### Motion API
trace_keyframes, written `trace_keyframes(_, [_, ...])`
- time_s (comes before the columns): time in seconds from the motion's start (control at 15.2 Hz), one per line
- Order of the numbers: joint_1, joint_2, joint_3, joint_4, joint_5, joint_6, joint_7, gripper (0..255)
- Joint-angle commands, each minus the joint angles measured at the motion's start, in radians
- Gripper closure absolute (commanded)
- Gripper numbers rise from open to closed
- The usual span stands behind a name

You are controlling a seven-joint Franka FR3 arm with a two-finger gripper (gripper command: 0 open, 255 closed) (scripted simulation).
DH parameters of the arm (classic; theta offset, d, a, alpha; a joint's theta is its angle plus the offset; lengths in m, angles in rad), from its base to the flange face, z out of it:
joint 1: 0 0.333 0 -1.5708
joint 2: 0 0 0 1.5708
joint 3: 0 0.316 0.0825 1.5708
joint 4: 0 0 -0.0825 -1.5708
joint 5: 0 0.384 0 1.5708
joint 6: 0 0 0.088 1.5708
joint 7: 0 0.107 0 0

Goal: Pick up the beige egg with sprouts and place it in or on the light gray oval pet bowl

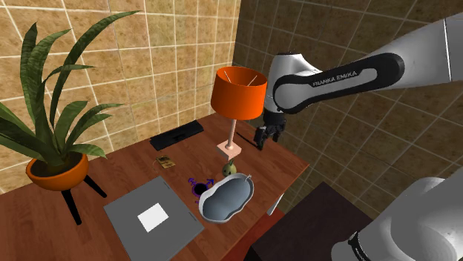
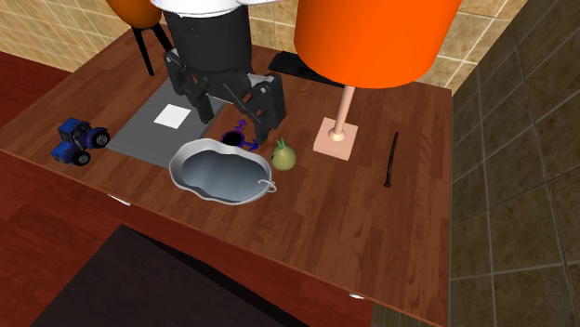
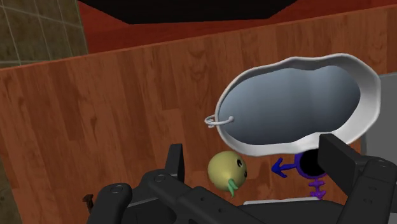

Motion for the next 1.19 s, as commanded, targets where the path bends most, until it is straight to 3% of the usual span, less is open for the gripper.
trace_keyframes(0.0, [-0.004, 0.07, 0.001, 0.016, -0.004, 0.053, 0.02, 0])
trace_keyframes(0.53, [-0.001, 0.392, -0.001, 0.191, -0.032, 0.199, 0.11, 0])
trace_keyframes(1.12, [0.018, 0.751, -0.025, 0.485, -0.045, 0.264, 0.185, 0])
